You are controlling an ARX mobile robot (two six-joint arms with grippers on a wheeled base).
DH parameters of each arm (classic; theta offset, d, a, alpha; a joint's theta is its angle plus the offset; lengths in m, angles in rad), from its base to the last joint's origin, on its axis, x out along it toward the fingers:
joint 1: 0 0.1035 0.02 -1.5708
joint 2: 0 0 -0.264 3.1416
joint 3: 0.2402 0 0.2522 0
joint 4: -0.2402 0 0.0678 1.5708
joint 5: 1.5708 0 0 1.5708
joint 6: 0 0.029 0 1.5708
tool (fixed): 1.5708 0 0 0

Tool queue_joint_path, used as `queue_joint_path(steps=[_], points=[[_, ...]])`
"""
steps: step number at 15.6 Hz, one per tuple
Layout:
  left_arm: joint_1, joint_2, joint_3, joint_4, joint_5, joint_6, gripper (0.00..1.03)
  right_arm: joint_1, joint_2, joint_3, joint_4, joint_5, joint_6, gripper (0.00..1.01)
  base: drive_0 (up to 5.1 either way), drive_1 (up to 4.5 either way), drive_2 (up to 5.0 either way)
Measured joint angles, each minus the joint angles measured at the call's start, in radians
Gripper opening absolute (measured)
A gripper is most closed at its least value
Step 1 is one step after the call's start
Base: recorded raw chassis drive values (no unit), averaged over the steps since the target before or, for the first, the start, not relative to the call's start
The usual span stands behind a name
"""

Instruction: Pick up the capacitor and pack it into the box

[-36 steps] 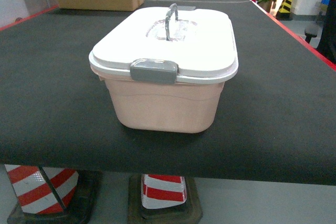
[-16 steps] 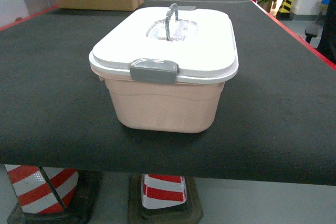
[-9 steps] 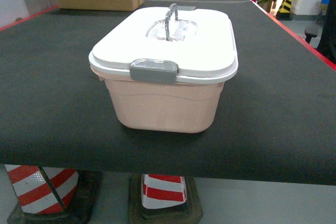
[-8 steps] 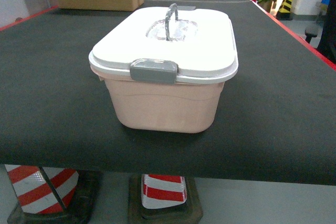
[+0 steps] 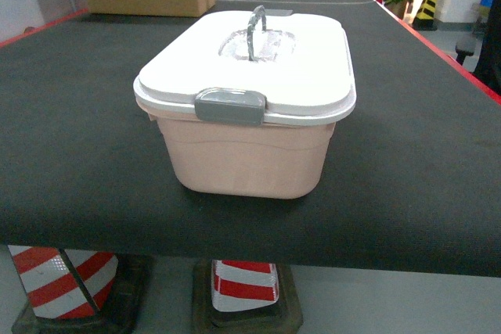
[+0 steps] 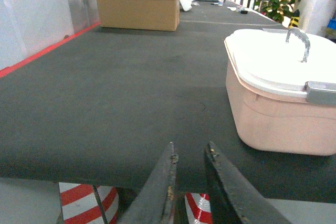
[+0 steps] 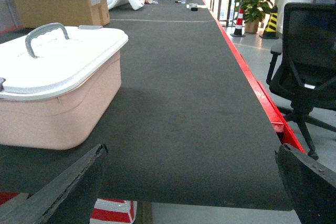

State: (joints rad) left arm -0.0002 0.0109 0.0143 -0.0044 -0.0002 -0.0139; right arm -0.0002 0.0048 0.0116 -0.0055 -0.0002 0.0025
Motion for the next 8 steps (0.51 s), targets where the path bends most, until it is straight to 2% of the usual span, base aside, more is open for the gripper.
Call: queue_joint_path(steps=[3,4,7,8], points=[[0.000,0.000,0.000,0.000,0.000,0.000,0.26,0.000,0.000,0.000,0.000,0.000,0.000,0.98,0.0,0.00,0.0],[0.000,0.000,0.000,0.000,0.000,0.000,0.55,0.000,0.000,0.000,0.000,0.000,0.000,0.98,0.0,0.00,0.0],[0.000,0.000,0.000,0.000,0.000,0.000,0.92,0.000,0.000,0.000,0.000,0.000,0.000,0.98,0.0,0.00,0.0],[0.000,0.000,0.000,0.000,0.000,0.001,1.00,0.000,0.000,0.000,0.000,0.000,0.000,0.98,0.0,0.00,0.0]])
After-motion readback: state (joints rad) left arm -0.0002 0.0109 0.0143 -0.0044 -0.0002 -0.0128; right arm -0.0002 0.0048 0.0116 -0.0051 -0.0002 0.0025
